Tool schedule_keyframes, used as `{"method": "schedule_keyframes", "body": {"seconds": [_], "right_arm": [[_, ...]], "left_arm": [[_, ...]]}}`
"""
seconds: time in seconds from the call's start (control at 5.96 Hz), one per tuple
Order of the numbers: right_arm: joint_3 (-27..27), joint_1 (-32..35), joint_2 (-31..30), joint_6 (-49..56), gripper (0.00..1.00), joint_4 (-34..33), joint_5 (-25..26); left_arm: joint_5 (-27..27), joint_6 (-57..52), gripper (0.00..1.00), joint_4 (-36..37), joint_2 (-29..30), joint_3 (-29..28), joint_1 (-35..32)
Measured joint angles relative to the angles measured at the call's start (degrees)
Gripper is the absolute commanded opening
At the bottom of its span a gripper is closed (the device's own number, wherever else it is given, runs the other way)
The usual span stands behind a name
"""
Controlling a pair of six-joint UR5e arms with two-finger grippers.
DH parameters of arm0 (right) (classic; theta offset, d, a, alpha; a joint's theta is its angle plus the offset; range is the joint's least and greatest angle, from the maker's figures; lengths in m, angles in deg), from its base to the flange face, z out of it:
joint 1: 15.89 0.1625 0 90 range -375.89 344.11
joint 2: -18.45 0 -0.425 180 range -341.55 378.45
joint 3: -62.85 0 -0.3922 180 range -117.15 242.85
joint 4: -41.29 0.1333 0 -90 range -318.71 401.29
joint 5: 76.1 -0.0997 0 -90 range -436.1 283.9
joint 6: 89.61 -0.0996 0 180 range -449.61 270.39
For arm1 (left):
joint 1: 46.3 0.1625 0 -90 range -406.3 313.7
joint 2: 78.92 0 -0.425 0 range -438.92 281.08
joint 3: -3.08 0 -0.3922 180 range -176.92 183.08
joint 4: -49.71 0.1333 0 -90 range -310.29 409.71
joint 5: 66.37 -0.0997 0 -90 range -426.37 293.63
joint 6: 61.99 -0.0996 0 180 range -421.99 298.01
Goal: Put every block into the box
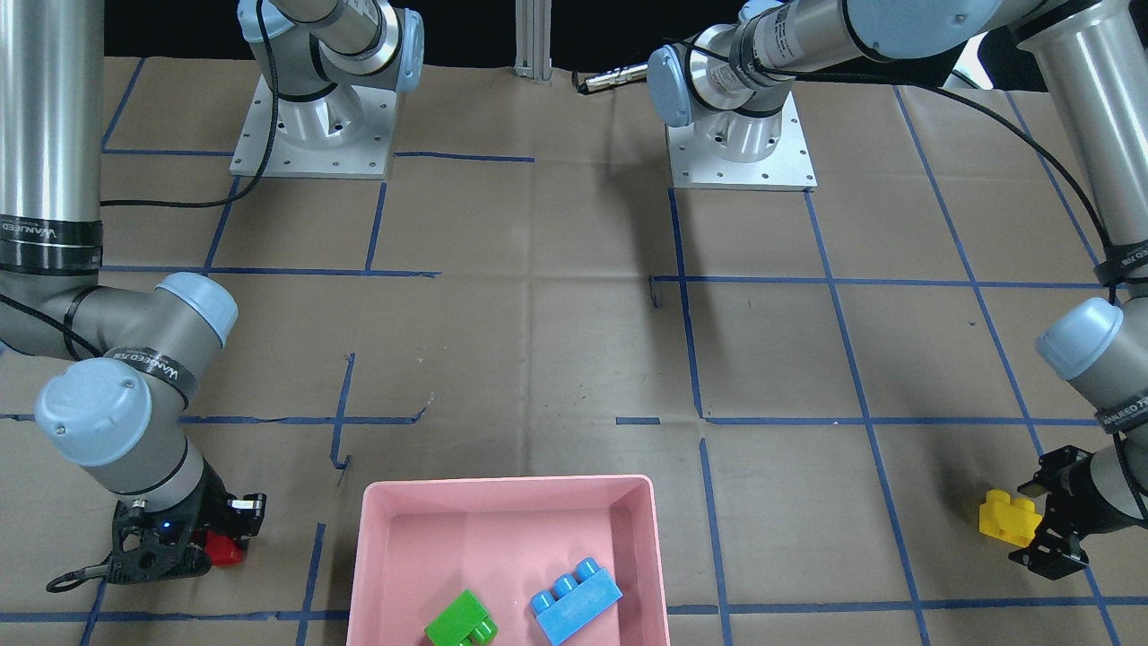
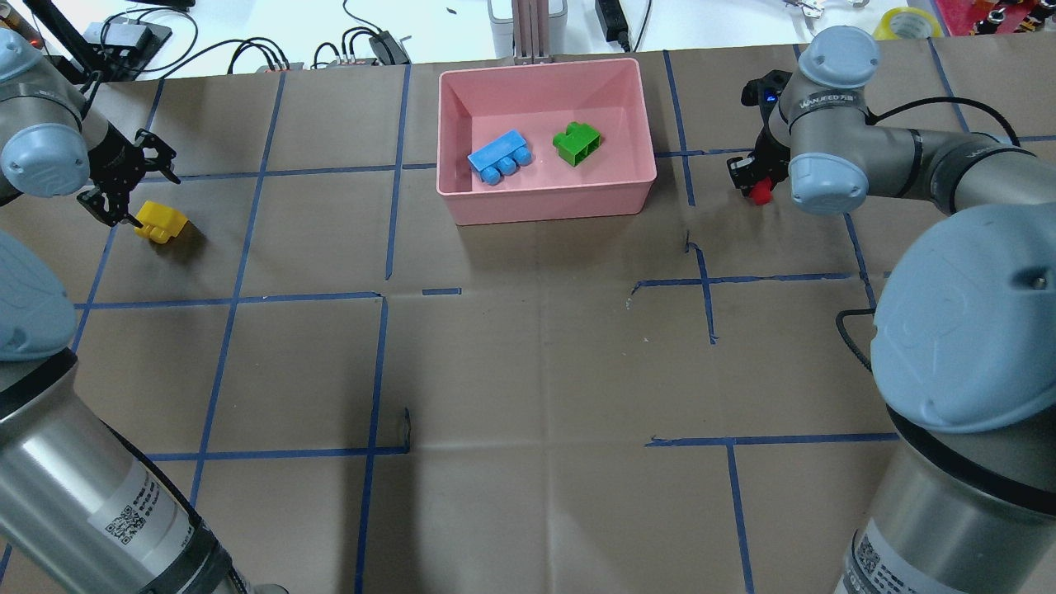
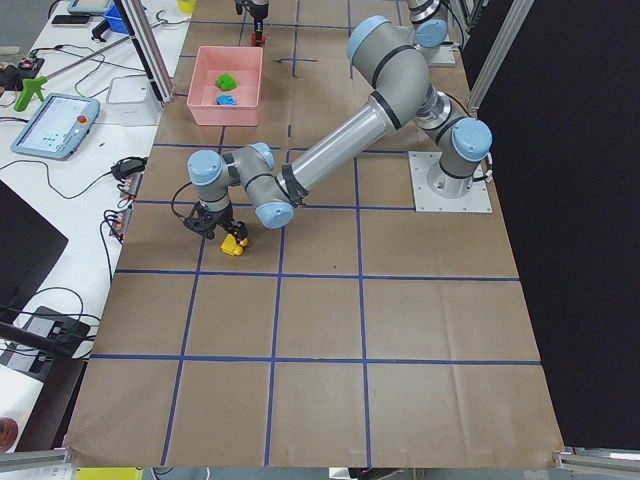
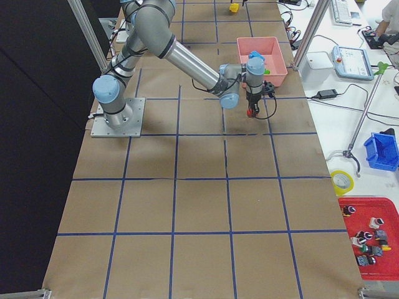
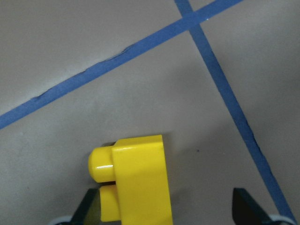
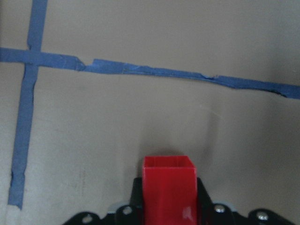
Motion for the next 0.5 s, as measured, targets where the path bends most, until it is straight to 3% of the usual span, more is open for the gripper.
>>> {"method": "schedule_keyframes", "body": {"seconds": [0.5], "right_arm": [[4.35, 0.36, -4.86, 0.16, 0.02, 6.92, 0.4]], "left_arm": [[2.52, -2.9, 0.97, 0.29, -0.07, 2.53, 3.35]]}}
